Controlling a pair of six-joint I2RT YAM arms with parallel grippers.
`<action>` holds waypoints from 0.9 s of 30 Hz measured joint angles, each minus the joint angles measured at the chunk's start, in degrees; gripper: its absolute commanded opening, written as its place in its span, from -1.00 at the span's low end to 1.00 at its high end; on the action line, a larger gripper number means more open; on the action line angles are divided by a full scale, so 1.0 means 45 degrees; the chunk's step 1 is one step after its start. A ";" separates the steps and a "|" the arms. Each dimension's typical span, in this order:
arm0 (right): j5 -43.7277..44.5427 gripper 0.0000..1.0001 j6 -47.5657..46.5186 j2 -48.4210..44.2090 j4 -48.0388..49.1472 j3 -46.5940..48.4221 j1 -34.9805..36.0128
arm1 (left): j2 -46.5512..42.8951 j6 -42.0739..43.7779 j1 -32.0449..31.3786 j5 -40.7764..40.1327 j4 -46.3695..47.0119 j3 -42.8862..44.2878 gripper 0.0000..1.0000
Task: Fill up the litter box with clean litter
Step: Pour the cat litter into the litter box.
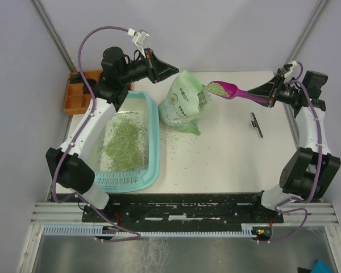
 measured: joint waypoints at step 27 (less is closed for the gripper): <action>0.0772 -0.96 0.3254 -0.0058 0.2361 0.2531 0.4124 | -0.1880 0.0651 0.0947 -0.1433 -0.0345 -0.1078 -0.65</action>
